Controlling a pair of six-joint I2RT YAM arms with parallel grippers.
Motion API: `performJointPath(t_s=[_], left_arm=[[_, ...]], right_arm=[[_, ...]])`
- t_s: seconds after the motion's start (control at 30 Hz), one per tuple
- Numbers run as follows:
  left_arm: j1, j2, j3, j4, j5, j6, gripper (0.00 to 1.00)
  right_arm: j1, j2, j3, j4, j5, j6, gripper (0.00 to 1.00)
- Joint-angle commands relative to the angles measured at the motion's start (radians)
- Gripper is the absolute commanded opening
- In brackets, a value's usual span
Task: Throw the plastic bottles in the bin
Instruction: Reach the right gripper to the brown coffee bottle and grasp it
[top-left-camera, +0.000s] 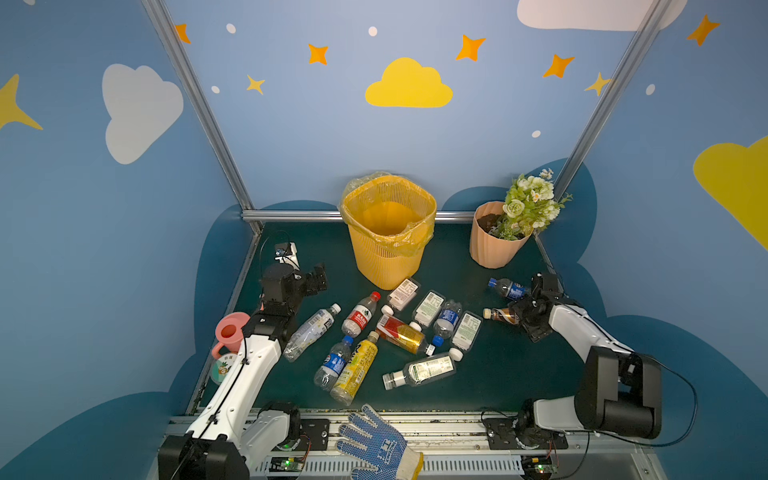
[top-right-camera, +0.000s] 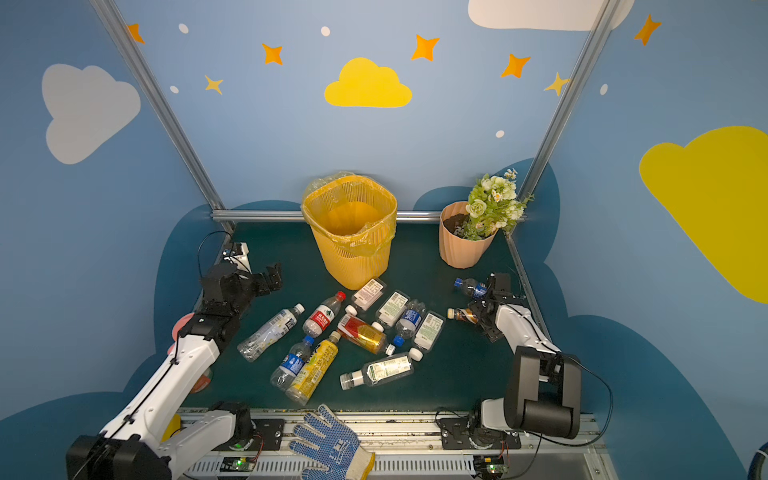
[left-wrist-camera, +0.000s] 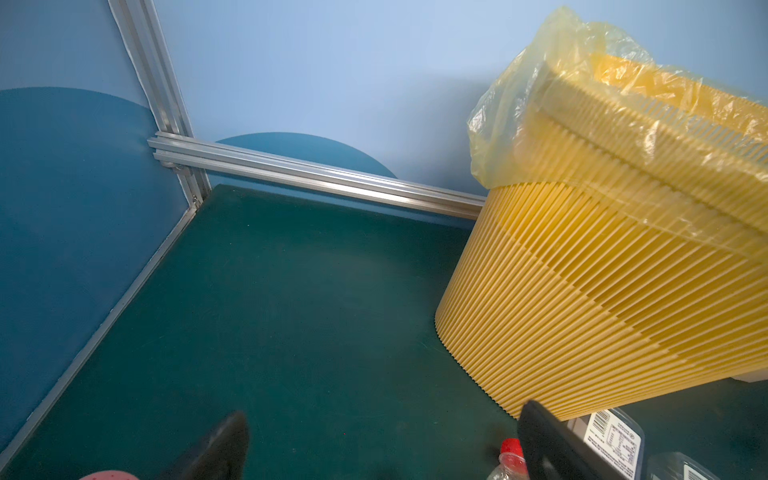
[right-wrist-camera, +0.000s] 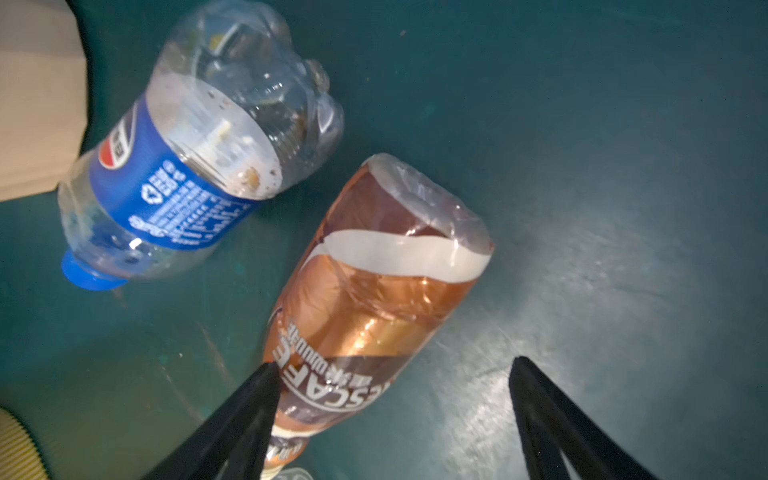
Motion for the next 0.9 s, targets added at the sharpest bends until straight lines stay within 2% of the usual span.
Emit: performJointPath(t_s=[0.0,0.4,0.73,0.87], left_arm=[[-0.005,0.004,-0.007,-0.008,0.010,0.013,1.00],[-0.004,0.008,-0.005,-0.013,0.014,0.018,1.00],[-0.005,0.000,-0.005,-0.019,0.009,0.011,1.00],[-0.005,-0.013,-0.010,-0.022,-0.001,0.005,1.00]], right_arm=[[-0.013,0.038,0.003,-0.005,-0.002,0.021,0.83],[-0.088,0.069,-0.046,0.023,-0.012,0.030,0.79],[-0.104,0.010,-0.081,0.017,0.001,0.016,0.60],[-0.103,-0.059,-0.092,0.029,0.005,-0.011,0.58]])
